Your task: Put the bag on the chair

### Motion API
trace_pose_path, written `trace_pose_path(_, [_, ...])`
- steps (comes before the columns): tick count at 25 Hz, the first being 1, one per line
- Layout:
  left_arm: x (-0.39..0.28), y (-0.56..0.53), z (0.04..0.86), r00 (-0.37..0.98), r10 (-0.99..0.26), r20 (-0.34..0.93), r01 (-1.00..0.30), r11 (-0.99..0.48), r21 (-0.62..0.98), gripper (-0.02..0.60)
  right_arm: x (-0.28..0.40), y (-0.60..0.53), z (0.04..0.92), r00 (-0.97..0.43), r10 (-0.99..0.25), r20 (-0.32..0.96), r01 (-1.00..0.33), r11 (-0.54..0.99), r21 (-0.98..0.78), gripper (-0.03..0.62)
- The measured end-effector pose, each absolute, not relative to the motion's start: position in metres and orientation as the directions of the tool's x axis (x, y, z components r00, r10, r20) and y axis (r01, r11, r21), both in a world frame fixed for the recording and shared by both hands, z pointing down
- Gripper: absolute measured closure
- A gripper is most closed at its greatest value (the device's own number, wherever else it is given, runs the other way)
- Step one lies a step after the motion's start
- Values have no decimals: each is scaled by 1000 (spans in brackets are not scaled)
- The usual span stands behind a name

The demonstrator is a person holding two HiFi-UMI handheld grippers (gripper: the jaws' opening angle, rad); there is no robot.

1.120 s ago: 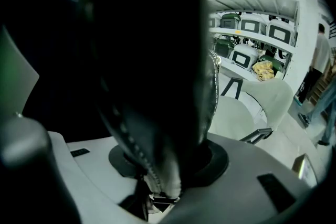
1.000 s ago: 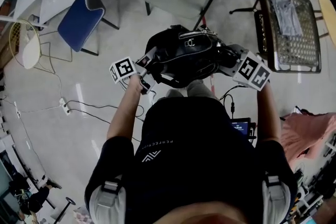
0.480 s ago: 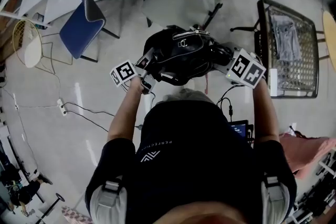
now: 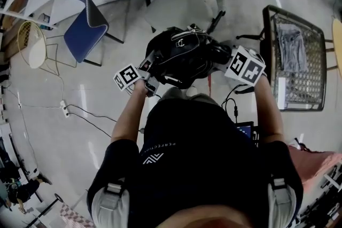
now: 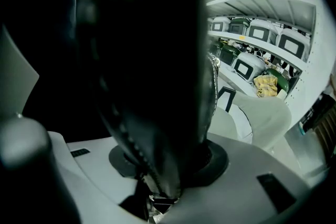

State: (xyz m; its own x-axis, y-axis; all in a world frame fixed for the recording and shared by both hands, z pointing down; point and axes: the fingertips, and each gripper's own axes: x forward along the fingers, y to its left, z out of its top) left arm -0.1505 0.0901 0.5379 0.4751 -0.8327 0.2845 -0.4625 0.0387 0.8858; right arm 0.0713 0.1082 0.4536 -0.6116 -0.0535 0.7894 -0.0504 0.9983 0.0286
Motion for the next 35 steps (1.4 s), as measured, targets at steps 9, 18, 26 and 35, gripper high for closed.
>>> trace_pose_path(9, [-159, 56, 532, 441, -846, 301, -511, 39, 858, 328, 65, 75, 453, -627, -65, 777, -61, 998, 33, 428])
trace_pose_path(18, [-162, 7, 541, 465, -827, 315, -503, 46, 863, 328, 61, 30, 459, -616, -63, 785, -85, 996, 13, 428])
trace_pose_path(26, [-178, -48, 550, 480, -810, 337, -493, 69, 867, 328, 43, -24, 465, -607, -44, 794, -100, 995, -21, 428])
trace_pose_path(35, [-194, -113, 558, 511, -784, 352, -497, 65, 865, 328, 26, -83, 473, -604, -47, 796, -141, 989, -48, 428])
